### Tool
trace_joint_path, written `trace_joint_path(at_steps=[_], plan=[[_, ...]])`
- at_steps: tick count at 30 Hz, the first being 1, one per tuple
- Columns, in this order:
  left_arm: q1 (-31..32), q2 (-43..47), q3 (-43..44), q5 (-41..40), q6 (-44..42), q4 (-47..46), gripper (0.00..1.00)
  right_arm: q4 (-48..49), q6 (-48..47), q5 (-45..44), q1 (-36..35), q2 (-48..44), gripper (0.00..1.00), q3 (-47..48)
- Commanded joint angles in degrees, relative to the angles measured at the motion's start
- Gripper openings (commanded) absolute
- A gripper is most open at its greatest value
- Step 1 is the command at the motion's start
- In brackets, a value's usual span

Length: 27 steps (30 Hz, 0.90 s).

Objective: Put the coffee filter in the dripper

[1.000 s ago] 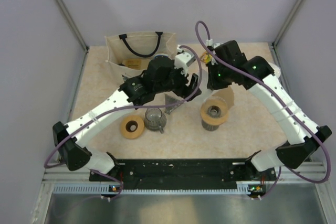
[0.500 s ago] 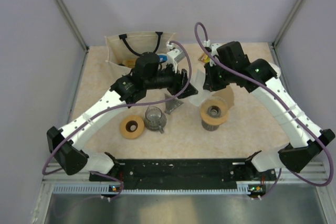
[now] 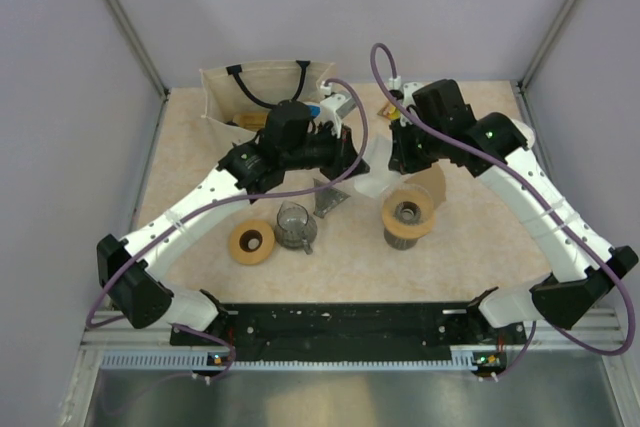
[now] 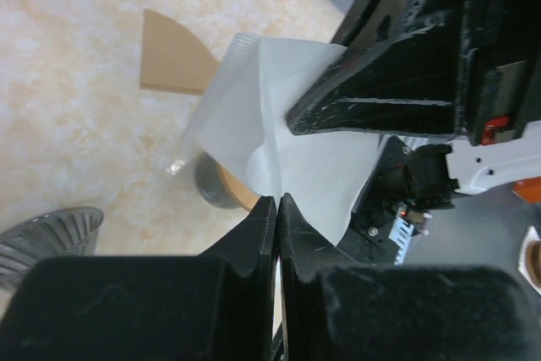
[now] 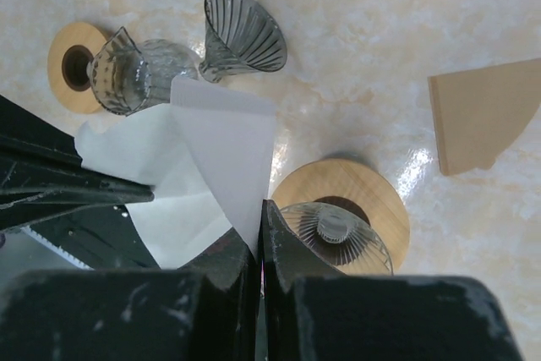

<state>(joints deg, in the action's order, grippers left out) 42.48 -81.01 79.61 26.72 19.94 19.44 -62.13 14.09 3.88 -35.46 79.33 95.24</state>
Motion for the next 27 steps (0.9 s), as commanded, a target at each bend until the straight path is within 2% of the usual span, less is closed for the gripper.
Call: trace_joint_path(at_steps=[1, 8, 15, 20, 27], plan=[[0.1, 1.8, 3.0, -9.2, 0.2, 2.6, 0.04, 0.6, 0.8, -3.6, 0.0, -1.4, 0.00, 0.7], [2.2, -2.3, 8.1, -31.4, 0.4, 11.3, 0.00, 2.5, 2.5, -6.0, -0.3, -1.0, 0.00, -0.7], [3.6, -6.0, 12.2, -46.0, 1.9, 17.5, 0.00, 2.9, 2.0, -9.9, -0.9, 0.9, 0.00, -0.8], [3.7, -5.3, 11.3, -45.2, -0.2, 17.3, 0.00, 1.9, 2.3, -13.1, -0.9, 0.7, 0.00, -1.0], [3.7, -3.9, 9.9, -37.3, -3.9, 15.7, 0.00, 1.7, 2.5, -12.4, -0.9, 0.6, 0.00, -1.4]])
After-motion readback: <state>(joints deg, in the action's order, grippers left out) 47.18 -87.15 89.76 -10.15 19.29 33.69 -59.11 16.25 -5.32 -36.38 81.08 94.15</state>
